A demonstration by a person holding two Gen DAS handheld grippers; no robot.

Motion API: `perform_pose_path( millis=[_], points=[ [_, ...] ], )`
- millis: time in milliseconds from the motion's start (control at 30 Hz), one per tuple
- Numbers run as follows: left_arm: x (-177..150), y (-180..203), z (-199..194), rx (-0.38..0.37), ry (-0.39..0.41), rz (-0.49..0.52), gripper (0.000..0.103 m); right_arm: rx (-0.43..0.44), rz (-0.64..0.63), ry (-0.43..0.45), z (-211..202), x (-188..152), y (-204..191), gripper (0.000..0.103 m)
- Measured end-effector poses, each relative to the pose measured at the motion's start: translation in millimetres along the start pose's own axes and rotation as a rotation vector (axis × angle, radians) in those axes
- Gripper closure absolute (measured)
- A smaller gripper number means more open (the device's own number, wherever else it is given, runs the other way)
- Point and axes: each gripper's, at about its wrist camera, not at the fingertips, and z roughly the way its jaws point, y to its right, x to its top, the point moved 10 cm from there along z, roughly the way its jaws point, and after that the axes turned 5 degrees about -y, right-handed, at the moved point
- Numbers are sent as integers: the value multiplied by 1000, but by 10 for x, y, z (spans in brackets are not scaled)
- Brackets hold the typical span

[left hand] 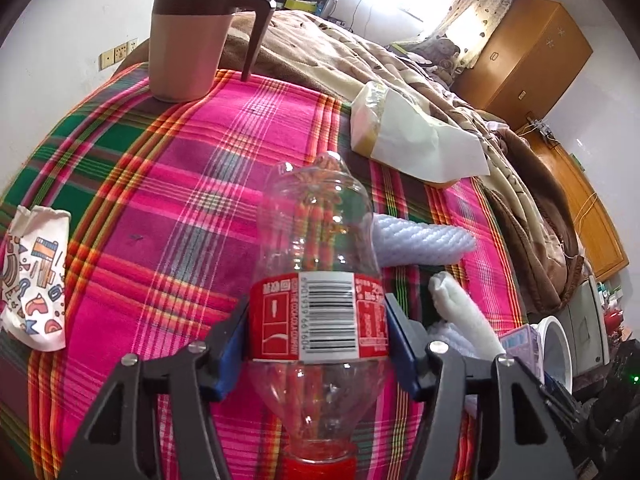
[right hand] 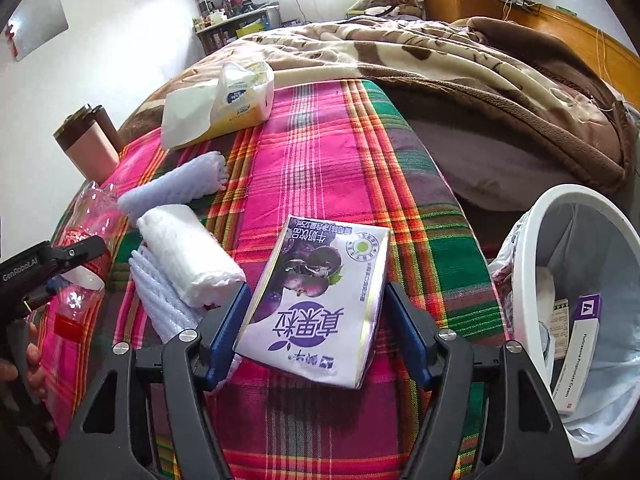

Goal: Collect trash
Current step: 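Grasp the clear red-capped bottle with the left tool while the right tool grasps the purple juice box, then carry the bottle and juice box over the bin and open both tools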

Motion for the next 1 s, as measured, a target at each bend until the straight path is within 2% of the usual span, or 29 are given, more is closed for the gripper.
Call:
perform_pose_path(
  millis=[33, 533, 833, 1000],
  points=[
    [-13, 5, -18, 1, 5, 4, 39, 1, 1, 4, -8, 3, -2, 48],
    [-241, 202, -421, 3, 68, 42, 39, 44, -27, 93, -329, 96, -27, 48],
    [-375, 527, -697, -13, 113, 100, 39, 52, -35, 148, -621, 134, 47, 48],
    [-472, 806, -829, -15, 144, 165, 39, 46, -32, 179, -784, 125, 158, 48]
  ],
)
